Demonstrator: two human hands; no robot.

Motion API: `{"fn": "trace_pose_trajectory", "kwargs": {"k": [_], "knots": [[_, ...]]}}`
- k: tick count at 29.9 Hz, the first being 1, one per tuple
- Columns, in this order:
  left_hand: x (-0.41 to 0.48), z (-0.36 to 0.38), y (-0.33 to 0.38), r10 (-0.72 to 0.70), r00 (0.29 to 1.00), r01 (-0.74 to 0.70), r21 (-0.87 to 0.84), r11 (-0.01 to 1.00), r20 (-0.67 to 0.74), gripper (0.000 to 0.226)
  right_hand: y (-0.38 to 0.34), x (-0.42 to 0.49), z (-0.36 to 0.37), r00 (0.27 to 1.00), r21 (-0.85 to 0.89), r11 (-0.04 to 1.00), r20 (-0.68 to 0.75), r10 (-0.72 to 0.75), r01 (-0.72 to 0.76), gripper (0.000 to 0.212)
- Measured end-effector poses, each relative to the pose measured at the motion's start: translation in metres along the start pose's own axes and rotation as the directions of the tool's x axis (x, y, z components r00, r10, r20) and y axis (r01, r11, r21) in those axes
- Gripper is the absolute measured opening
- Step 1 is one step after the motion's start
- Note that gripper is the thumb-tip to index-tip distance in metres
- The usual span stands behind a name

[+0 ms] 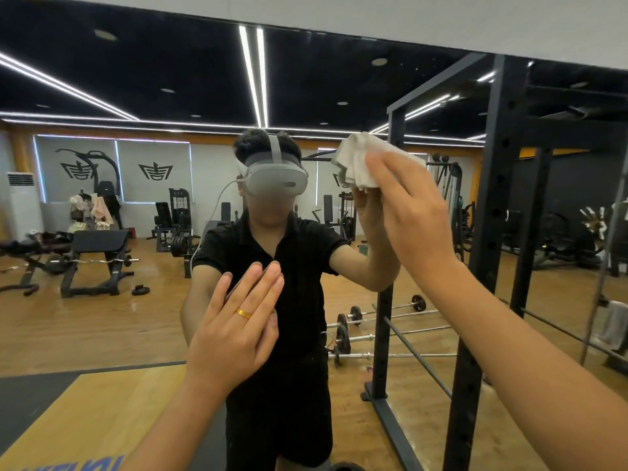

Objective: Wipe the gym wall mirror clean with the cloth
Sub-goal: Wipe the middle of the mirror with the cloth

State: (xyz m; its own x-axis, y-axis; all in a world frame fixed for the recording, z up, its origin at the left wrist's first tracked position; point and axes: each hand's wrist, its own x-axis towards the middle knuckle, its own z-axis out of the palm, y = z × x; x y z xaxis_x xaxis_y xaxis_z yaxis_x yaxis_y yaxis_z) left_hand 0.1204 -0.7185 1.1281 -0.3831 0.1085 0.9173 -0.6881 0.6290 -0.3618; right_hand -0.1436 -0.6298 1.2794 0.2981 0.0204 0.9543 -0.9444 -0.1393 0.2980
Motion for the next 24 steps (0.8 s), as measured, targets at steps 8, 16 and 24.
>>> {"fn": "trace_pose_trajectory", "kwargs": {"k": [8, 16, 24], "knots": [[-0.001, 0.002, 0.0, 0.01, 1.0, -0.01, 0.015, 1.0, 0.006, 0.051, -0.001, 0.011, -0.004, 1.0, -0.129, 0.992, -0.007, -0.014, 0.013, 0.042], [-0.002, 0.002, -0.001, 0.001, 1.0, -0.001, 0.018, 1.0, 0.014, 0.051, 0.035, -0.017, -0.008, 0.986, 0.138, 0.978, -0.042, 0.163, -0.156, 0.039], [-0.002, 0.002, 0.0, 0.004, 1.0, -0.005, 0.031, 0.999, 0.025, 0.049, 0.063, -0.024, -0.023, 0.975, -0.164, 0.961, 0.028, -0.222, 0.223, 0.034]]}}
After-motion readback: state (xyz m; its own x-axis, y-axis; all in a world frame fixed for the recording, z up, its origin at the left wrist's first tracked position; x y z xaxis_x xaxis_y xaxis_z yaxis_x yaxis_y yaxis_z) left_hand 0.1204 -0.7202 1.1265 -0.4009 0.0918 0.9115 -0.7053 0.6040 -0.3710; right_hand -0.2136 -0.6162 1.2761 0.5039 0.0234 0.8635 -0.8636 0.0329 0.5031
